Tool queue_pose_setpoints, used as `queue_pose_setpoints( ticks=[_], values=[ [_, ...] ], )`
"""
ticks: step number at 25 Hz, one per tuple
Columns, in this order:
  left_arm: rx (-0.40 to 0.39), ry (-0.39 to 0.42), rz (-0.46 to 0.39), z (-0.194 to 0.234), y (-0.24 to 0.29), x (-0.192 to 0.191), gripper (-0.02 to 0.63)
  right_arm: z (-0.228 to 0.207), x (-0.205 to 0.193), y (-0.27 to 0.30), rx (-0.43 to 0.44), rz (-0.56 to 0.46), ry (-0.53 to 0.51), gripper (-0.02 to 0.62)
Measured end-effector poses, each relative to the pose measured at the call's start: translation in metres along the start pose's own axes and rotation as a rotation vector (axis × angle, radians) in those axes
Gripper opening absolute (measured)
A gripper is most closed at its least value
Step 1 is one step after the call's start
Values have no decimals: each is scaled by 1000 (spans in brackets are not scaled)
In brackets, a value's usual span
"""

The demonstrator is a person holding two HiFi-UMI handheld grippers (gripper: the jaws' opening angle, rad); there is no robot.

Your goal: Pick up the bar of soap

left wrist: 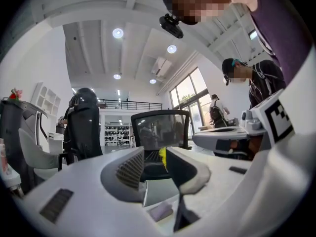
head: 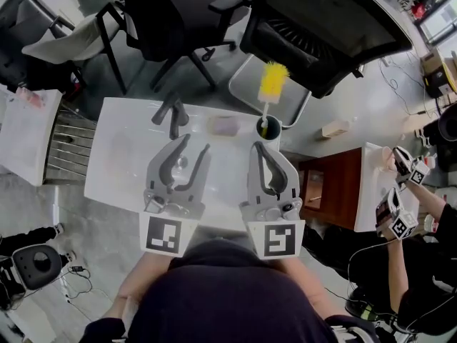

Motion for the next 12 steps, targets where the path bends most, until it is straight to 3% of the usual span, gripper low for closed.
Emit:
queue_pose_setpoints(
  ticks=[12],
  values=[
    [-149, 49, 189, -3, 65, -64, 120, -10, -62, 7, -76, 112, 27, 17]
  ],
)
Point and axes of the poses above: the fingertips, and each gripper's own axes: y forward along the fingers, z to its left, x out of its top, the point moved 4 cm from there along -y, backward along the fingers, and after that the axes turned 5 degrees about -y, right-handed, at the moved point
